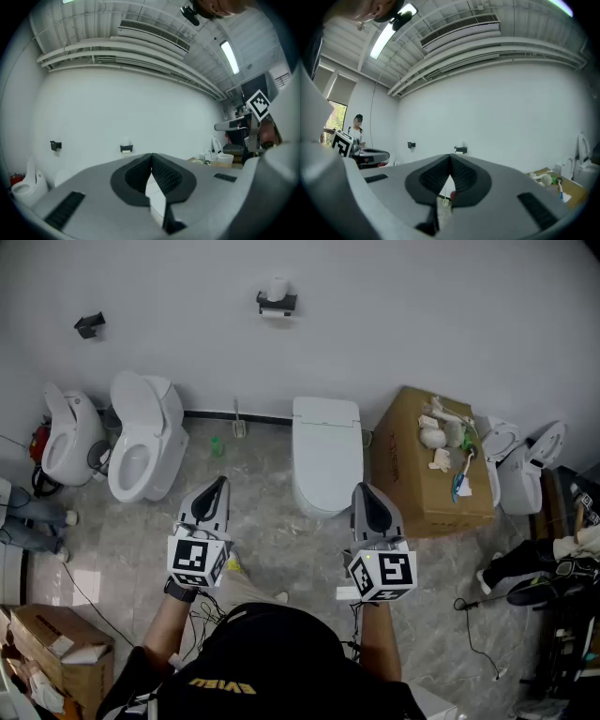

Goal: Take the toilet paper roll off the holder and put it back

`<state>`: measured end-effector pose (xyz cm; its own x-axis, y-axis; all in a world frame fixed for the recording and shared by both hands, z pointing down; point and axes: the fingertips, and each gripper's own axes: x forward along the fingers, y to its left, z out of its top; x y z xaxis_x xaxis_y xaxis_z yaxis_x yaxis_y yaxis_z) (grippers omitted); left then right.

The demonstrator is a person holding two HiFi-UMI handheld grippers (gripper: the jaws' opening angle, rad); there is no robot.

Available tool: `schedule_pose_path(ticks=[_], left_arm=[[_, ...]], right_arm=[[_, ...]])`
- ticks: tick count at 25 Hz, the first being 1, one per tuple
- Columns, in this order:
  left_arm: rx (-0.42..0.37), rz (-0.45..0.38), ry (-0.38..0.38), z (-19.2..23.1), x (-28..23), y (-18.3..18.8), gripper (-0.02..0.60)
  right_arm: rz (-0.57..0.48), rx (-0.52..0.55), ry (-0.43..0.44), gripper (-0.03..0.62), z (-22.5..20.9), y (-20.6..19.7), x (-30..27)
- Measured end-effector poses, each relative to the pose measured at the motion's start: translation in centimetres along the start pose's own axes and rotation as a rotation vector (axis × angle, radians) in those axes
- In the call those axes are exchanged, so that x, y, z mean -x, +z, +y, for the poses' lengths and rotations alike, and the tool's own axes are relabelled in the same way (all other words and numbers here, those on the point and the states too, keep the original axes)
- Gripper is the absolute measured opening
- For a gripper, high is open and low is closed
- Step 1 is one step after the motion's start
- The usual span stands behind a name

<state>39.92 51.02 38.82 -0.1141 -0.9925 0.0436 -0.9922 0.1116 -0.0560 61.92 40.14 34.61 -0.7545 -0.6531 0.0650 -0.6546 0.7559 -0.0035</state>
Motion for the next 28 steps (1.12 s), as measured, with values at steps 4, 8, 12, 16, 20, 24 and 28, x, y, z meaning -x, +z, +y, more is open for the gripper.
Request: schedule_pose_path(ticks=[4, 8, 12, 16, 20, 24, 28], left_arm=[[-0.058, -0.002, -0.031, -0.9, -0.7, 0.3, 0.011], [-0.060, 0.001, -0.026, -0.4, -0.8, 0.4, 0.011], [-0.078, 0.001, -0.010, 0.1, -1.0, 0.5, 0.011], [-0.076, 0.018, 0.009, 0.9, -0.9, -0.1, 0.011], [-0.060, 0.073, 0.049, 2.5, -1.1, -1.2, 0.011], [-0.068, 0.092, 0.049, 3.5, -1.8, -1.7, 0.011], [-0.038, 0.129, 0.111, 6.3, -4.4, -2.0, 0.011]], right_arm=[[-0.017, -0.009, 0.002, -0.008, 0.0, -0.1, -0.2], [-0.018, 0.014, -0.005, -0.008, 0.2, -0.1, -0.7], [-0.047, 0.031, -0.016, -0.006, -0.2, 0.3, -1.4], [-0.060, 0.047, -0.024, 0.004, -0.1, 0.8, -1.9], [-0.056, 0.007, 0.026, 0.218, 0.7, 0.5, -3.2], [-0.048, -0.051, 0.050, 0.490, 1.6, -0.3, -4.7], [-0.016, -0.032, 0.015, 0.577, 1.2, -0.7, -6.9]])
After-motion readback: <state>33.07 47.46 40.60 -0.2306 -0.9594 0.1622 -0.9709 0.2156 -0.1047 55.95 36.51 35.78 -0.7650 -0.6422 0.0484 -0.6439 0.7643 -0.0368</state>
